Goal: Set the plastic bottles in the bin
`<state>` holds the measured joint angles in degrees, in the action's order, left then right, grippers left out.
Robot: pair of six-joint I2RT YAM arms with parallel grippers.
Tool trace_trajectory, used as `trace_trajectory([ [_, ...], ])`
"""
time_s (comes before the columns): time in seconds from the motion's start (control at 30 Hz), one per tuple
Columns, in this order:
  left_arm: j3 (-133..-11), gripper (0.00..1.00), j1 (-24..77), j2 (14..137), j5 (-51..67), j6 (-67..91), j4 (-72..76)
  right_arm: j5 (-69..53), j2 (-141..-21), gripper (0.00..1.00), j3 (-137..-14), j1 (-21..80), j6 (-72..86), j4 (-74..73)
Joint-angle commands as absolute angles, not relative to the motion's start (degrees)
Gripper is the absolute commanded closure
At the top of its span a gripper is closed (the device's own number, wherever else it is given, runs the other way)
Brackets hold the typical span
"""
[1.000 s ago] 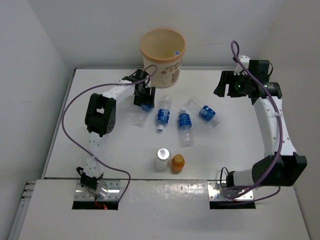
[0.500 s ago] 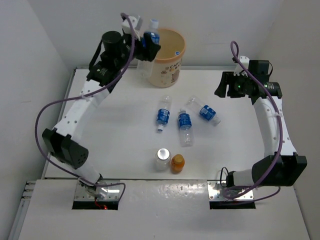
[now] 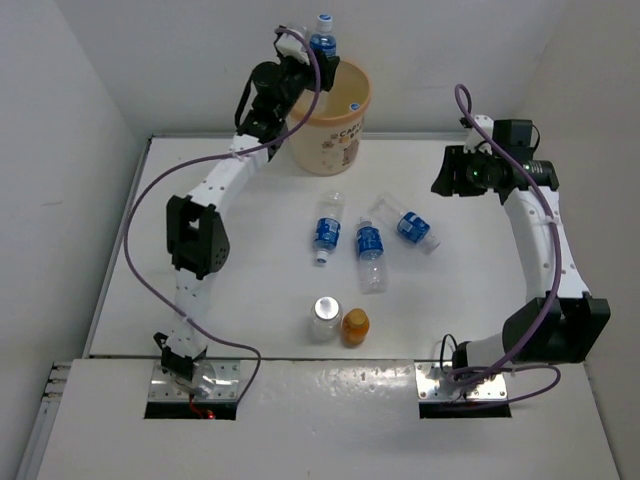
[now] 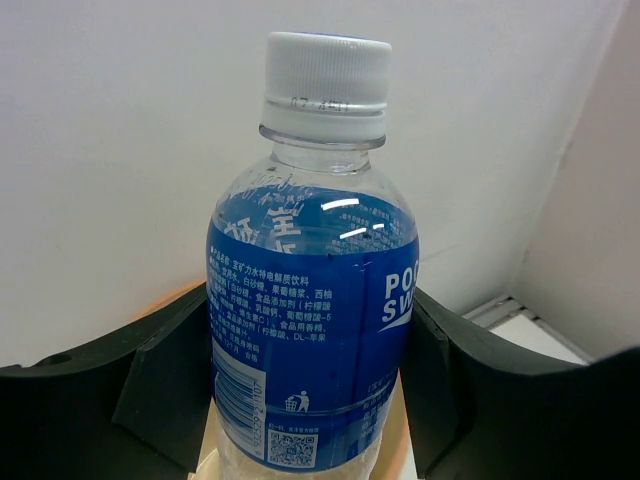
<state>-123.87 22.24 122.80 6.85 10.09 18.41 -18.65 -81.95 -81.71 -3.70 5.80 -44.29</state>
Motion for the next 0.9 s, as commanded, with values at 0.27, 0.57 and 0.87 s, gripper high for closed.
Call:
trace_trajectory([
  [0.27,-137.21,0.99,22.32,136.4,-1.23,9.5,34.1,-19.25,-83.23,0.52,-78.84,-4.66,3.96,-41.57],
  [0.57,-142.11,0.0,21.8,138.87,0.96,7.56,21.73,-17.41,-88.84,0.25,-80.42,-3.87,-1.38,-44.89],
  [0.87,-131.4,0.0,15.67,118.76,12.44,10.52,1.99,-4.25,-97.37,0.32,-83.92,5.97,-7.73,-49.48],
])
